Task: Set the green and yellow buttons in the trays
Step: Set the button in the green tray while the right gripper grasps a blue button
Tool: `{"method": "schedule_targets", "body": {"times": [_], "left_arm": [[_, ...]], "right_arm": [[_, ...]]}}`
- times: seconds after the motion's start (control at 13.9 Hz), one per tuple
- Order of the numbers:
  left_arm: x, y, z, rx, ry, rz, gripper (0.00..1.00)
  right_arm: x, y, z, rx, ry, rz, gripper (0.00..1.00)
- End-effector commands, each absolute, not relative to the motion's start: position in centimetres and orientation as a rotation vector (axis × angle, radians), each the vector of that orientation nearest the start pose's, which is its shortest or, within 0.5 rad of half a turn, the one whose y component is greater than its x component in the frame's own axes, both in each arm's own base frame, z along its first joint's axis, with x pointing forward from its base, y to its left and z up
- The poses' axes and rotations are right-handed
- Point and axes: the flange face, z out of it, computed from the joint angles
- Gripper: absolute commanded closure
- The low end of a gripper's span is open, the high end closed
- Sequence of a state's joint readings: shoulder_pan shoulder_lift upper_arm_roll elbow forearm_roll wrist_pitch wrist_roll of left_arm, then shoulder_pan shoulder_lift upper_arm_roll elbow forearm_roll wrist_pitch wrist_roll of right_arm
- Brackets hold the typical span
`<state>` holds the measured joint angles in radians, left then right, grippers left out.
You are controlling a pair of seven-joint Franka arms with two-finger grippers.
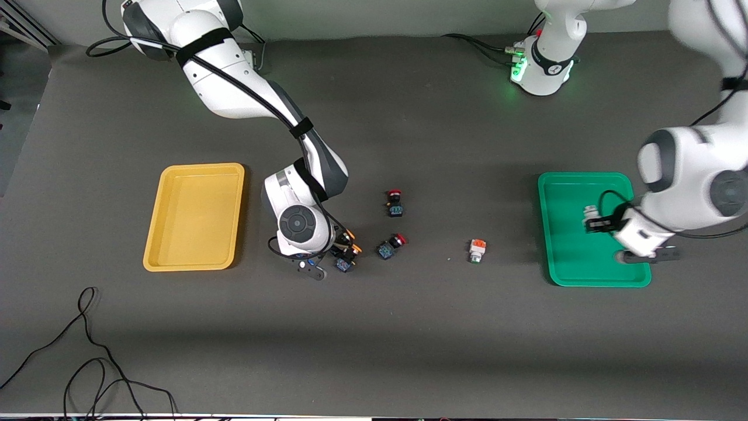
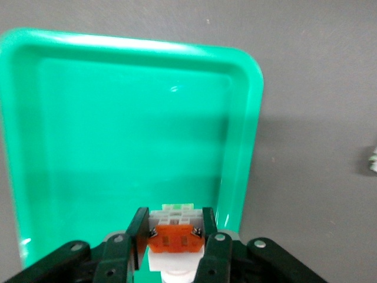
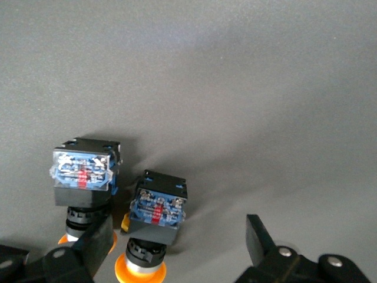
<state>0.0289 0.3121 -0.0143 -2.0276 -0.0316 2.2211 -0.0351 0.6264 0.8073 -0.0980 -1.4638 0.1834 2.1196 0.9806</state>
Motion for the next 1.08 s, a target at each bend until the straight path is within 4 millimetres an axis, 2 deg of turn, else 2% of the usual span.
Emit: {"method": "schedule_targets", "body": {"times": [0.0,0.14,0.22,0.29,0.36,0.43,0.57,0.65,0.72,0.79,0.93,1.0], "left_arm": [[56.7,0.3,22.9,-3.14,-0.068,0.152,0.78],[56.6,0.2,20.6,-3.138,-0.059,0.178,0.77],[56.6,0.3,20.5,-3.137,-0.057,0.169,0.76],[56.8,0.4,20.6,-3.137,-0.053,0.164,0.63],[57.1,0.5,21.0,-3.13,-0.038,0.163,0.16],[57.6,0.6,21.6,-3.121,-0.02,0.163,0.0],[58.9,0.7,23.7,-3.117,-0.022,0.184,0.0],[59.8,0.8,25.5,-3.114,-0.022,0.205,0.0],[61.0,0.9,27.5,-3.113,0.001,0.225,0.0],[62.2,1.0,29.8,-3.113,0.037,0.244,0.0],[64.0,1.0,34.1,-3.114,0.119,0.236,0.0],[64.6,0.6,35.3,-3.116,0.159,0.22,0.0]], "right_arm": [[59.3,37.5,19.3,-3.049,0.883,0.26,0.0],[59.3,37.5,18.7,-3.05,0.882,0.256,0.01],[59.3,37.5,18.7,-3.048,0.88,0.247,0.0],[59.4,37.5,18.7,-3.048,0.878,0.245,0.01],[59.4,37.5,18.6,-3.046,0.877,0.239,0.01],[59.5,37.5,18.4,-3.044,0.878,0.232,0.01],[59.5,37.5,17.6,-3.042,0.879,0.221,0.01],[59.5,37.5,17.3,-3.043,0.879,0.217,0.1],[59.5,37.4,17.0,-3.049,0.874,0.216,0.57],[59.5,37.4,17.0,-3.053,0.867,0.214,0.98],[59.7,37.5,17.7,-3.052,0.855,0.204,1.0],[59.7,37.4,18.2,-3.052,0.849,0.206,1.0]]}}
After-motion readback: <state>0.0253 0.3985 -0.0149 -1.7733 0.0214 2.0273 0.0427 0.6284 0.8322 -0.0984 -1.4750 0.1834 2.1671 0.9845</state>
